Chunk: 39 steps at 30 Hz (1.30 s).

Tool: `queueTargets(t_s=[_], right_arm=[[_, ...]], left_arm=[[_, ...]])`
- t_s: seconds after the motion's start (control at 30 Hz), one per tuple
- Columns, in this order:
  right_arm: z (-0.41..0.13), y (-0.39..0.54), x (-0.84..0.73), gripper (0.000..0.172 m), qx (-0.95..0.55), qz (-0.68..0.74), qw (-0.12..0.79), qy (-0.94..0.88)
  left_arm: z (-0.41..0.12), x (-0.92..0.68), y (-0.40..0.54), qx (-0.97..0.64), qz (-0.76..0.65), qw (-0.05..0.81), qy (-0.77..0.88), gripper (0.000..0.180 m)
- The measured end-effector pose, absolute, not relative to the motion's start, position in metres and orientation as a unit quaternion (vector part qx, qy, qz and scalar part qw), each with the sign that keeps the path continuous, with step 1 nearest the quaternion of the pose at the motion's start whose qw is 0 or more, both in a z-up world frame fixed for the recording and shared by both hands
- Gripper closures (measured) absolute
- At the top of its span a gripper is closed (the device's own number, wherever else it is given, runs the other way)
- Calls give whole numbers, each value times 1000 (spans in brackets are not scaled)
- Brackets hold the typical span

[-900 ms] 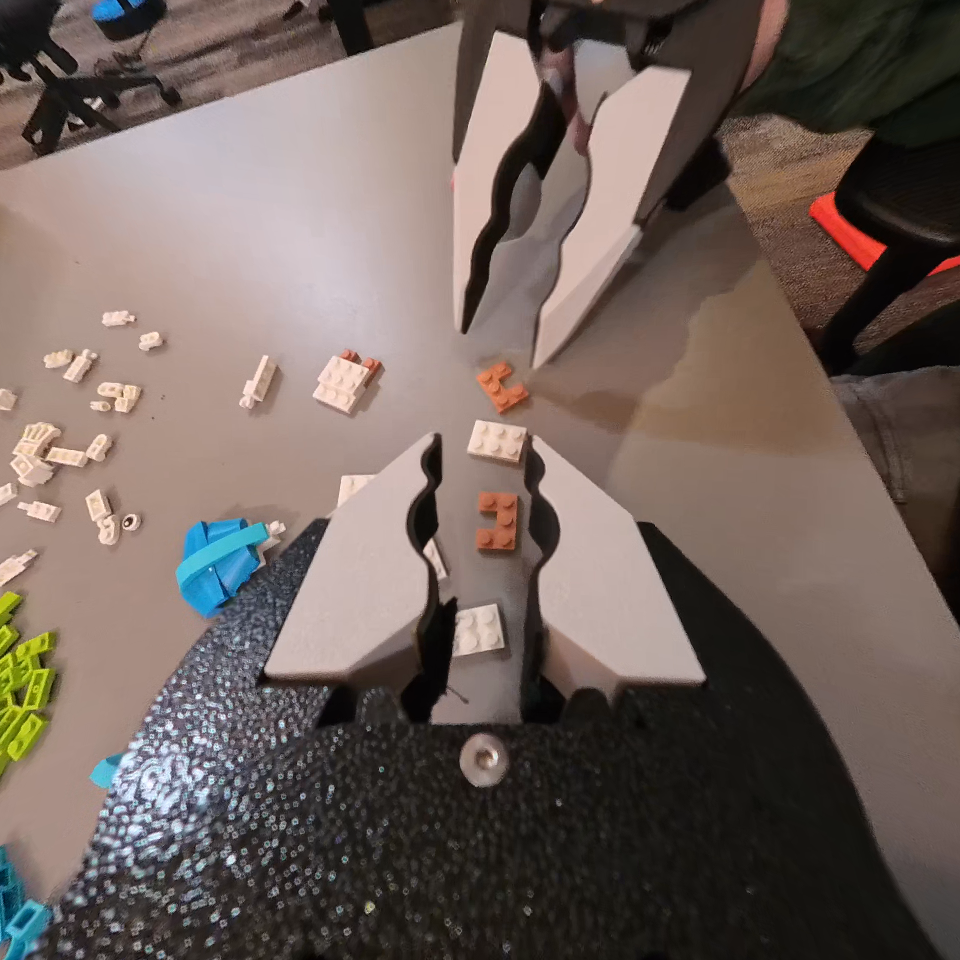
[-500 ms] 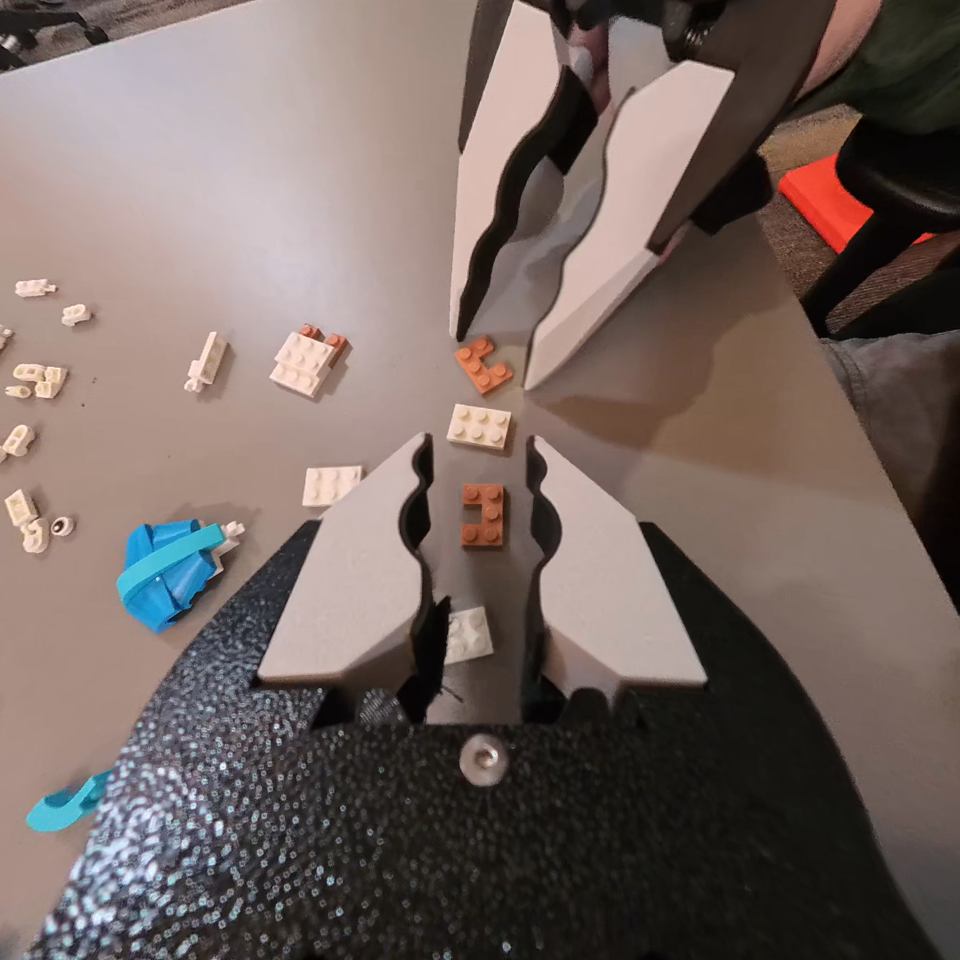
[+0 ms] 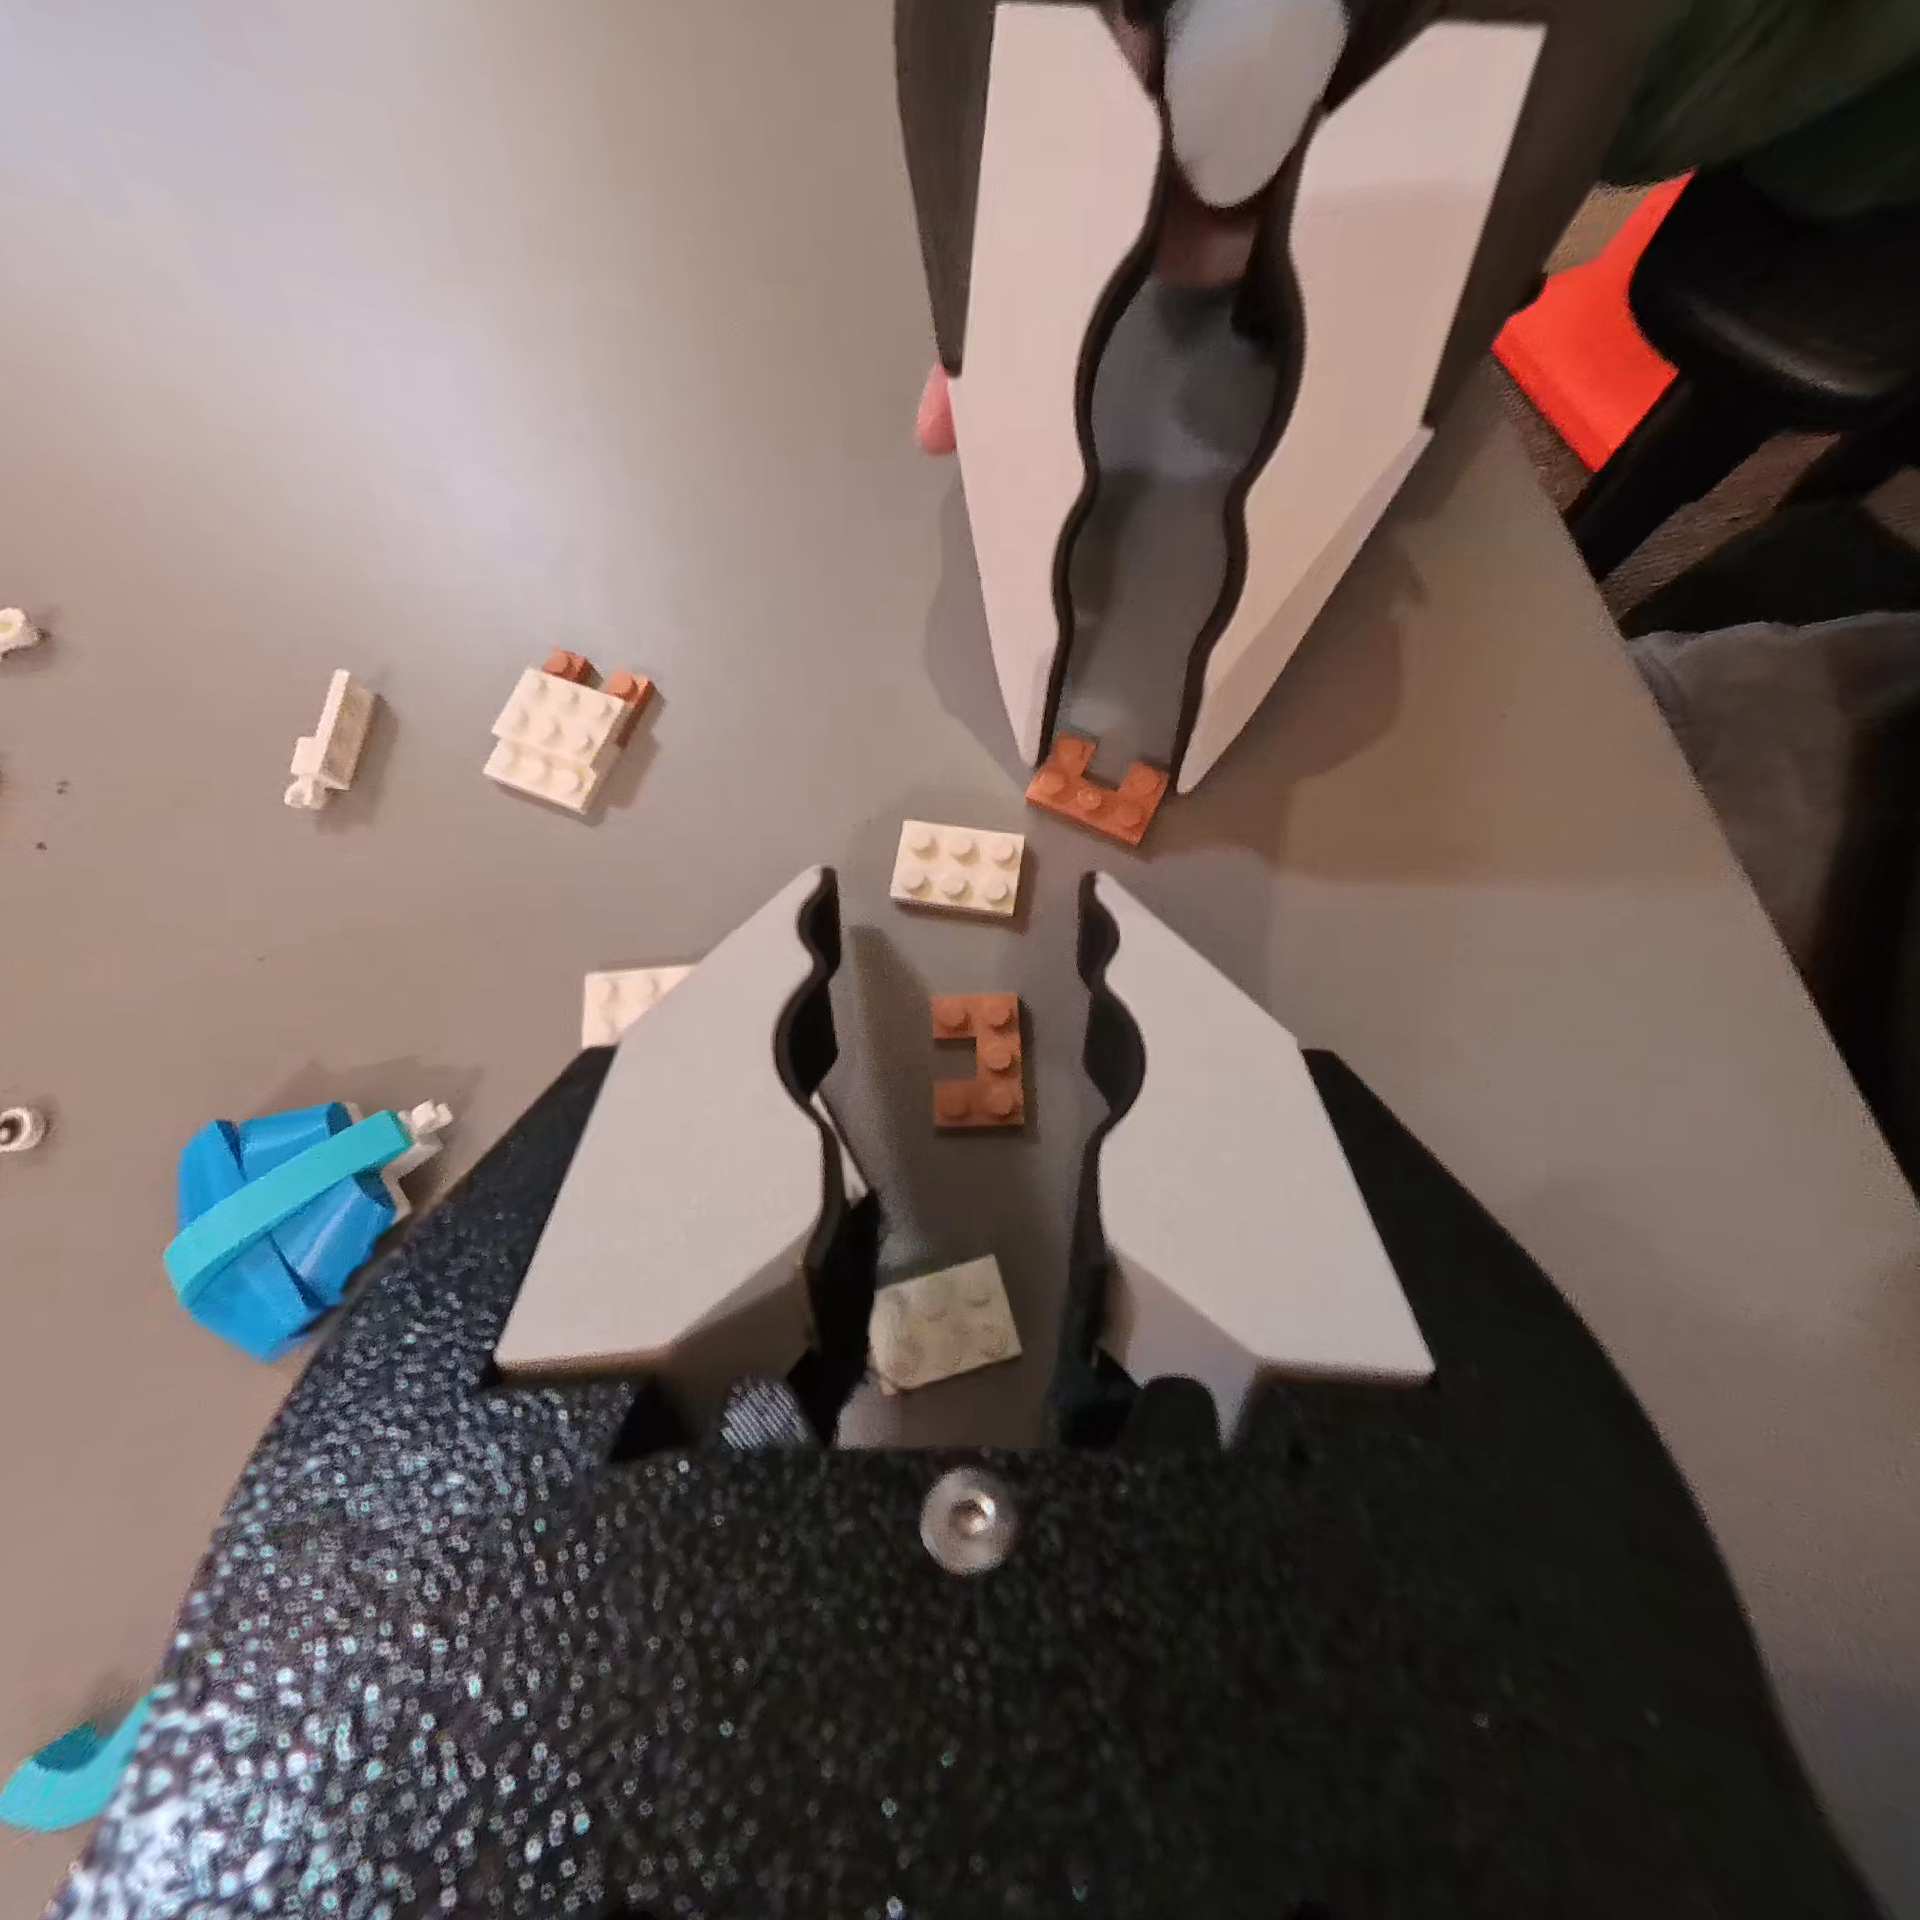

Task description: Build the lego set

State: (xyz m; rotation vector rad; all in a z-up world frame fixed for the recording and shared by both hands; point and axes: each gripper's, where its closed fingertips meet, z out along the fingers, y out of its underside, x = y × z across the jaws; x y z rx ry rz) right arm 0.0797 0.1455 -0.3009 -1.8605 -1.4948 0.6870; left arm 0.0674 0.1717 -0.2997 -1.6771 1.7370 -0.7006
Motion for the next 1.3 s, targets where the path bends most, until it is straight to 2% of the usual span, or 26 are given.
queueTargets(t_s=[0.17, 0.43, 0.6, 0.67, 0.83, 1.03, 1.3], right_arm=[[-301, 145, 80, 147, -708, 261, 329, -568], [-301, 137, 78, 147, -690, 262, 327, -589], [-301, 136, 78, 147, -688, 258, 331, -592], [-300, 136, 77, 147, -679, 247, 339, -602], [-299, 132, 74, 146, -663, 238, 348, -618], [-300, 135, 75, 139, -692, 256, 333, -587], [-301, 136, 74, 145, -715, 259, 322, -564]], left_arm=[[-303, 69, 168, -634, -282, 280, 664, 149], [-303, 72, 165, -618, -287, 288, 673, 158], [-298, 69, 172, -575, -213, 341, 713, 158], [-289, 73, 160, -555, -238, 346, 718, 158], [-282, 67, 136, -549, -323, 296, 712, 159], [-291, 66, 136, -553, -307, 283, 721, 159], [-294, 67, 136, -553, -296, 281, 726, 159]])
